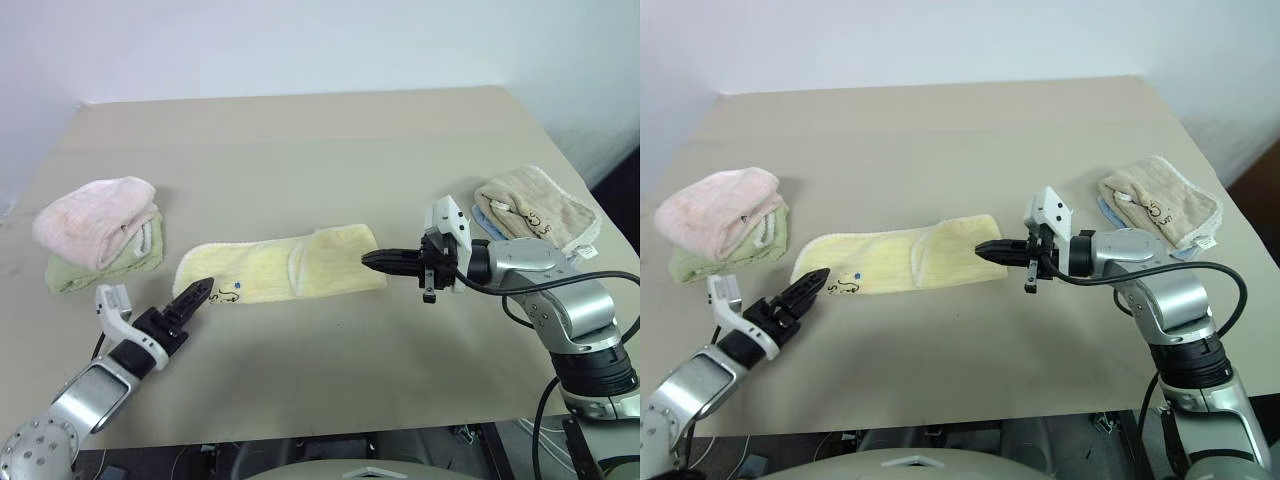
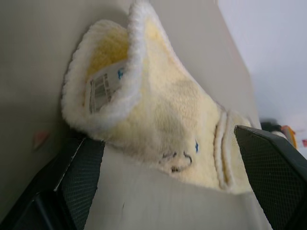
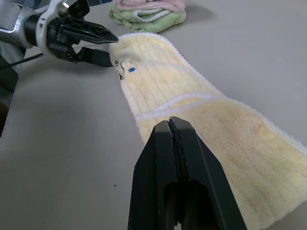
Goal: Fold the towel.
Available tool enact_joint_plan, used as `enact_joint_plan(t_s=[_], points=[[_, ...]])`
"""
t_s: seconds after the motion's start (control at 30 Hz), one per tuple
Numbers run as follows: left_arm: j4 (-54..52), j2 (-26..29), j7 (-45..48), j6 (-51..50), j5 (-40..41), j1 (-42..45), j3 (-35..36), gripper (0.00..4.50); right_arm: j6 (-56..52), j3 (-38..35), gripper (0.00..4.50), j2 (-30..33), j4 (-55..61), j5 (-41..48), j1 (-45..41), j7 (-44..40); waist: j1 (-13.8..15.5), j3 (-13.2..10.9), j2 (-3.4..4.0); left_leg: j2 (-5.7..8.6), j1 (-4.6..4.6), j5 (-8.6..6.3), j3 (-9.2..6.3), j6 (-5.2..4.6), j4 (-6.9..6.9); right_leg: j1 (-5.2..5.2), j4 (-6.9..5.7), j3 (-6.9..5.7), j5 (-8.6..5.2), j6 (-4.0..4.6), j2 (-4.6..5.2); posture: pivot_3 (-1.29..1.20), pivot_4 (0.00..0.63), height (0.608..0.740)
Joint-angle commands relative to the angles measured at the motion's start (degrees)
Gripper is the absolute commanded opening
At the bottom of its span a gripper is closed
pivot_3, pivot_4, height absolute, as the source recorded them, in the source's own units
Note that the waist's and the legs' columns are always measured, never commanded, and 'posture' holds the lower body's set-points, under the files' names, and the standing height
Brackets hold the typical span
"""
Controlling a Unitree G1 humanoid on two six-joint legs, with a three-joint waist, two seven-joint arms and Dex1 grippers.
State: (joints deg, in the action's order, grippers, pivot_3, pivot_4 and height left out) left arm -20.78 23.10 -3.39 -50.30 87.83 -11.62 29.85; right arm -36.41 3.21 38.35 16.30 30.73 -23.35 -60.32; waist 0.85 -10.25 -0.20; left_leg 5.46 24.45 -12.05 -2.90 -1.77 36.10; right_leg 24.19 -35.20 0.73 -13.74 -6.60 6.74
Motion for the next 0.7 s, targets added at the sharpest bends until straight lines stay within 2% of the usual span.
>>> enact_joint_plan(t_s=[0.03,0.5,0.6,0.7], points=[[-0.2,0.2,-4.7,1.9,3.4,3.0,-1.1,4.48,1.0,-0.3,0.0,-0.6,1.7,0.8,-0.2,0.4,-0.1,0.0,-0.01,0.0,0.0,0.0,0.0,0.0,0.01,0.0,0.0,0.0,0.01,0.0,-0.01,0.0,0.15,0.728],[1.9,2.7,-4.4,4.0,1.4,5.4,-1.9,4.48,1.2,-0.7,0.0,0.4,2.6,0.6,1.3,0.5,-0.1,0.0,-0.02,0.02,0.01,0.0,0.03,0.0,-0.06,0.05,0.03,0.01,0.02,0.0,-0.01,0.0,0.15,0.728],[2.6,3.2,-3.4,4.1,1.1,5.0,-1.4,3.87,2.0,-0.8,0.0,0.8,1.9,0.3,1.7,0.0,-0.1,0.0,-0.02,0.02,0.01,0.0,0.03,0.0,-0.07,0.06,0.03,0.01,0.02,0.0,-0.01,0.0,0.15,0.728],[2.7,3.6,-3.2,4.1,1.2,4.6,-1.2,2.89,2.7,-0.9,0.0,1.0,1.3,0.1,1.9,-0.1,-0.1,0.0,-0.02,0.02,0.02,0.0,0.03,0.0,-0.08,0.06,0.04,0.01,0.02,0.0,0.0,0.0,0.15,0.728]])
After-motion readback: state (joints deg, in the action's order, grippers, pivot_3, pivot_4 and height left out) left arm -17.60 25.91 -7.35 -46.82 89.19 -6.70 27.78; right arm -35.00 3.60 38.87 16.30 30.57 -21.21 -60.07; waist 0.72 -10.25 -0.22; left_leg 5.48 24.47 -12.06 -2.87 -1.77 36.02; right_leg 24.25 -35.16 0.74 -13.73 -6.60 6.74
